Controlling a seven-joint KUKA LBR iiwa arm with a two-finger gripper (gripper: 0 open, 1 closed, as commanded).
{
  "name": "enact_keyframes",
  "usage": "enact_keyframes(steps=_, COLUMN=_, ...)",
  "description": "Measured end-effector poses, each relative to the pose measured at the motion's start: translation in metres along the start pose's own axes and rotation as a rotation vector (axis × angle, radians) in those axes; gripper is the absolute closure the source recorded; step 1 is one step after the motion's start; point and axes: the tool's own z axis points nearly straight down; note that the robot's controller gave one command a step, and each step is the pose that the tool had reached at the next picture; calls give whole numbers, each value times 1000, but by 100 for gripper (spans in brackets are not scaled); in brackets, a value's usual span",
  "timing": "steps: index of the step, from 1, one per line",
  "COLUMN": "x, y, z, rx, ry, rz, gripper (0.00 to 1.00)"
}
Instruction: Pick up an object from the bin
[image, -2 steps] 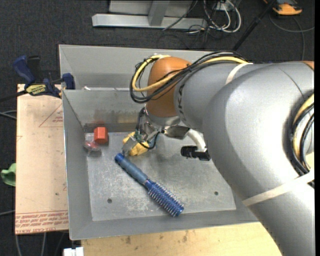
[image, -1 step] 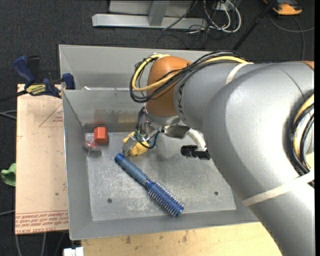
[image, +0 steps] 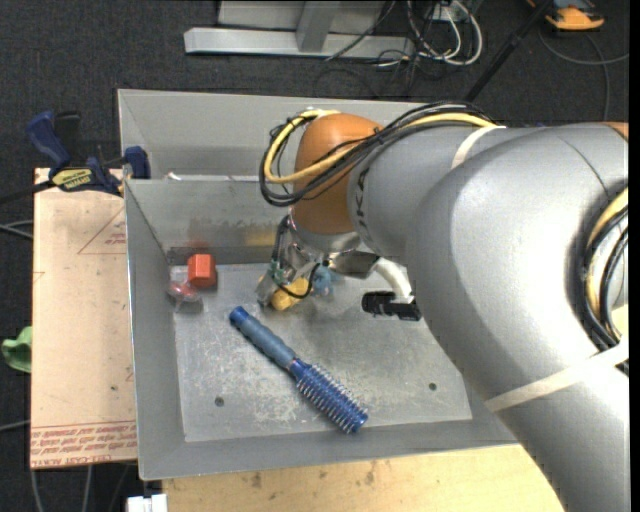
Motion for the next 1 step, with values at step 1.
enact_keyframes(steps=1, x=0, y=0, z=-5, rx=1, ry=0, rz=-3, gripper=100)
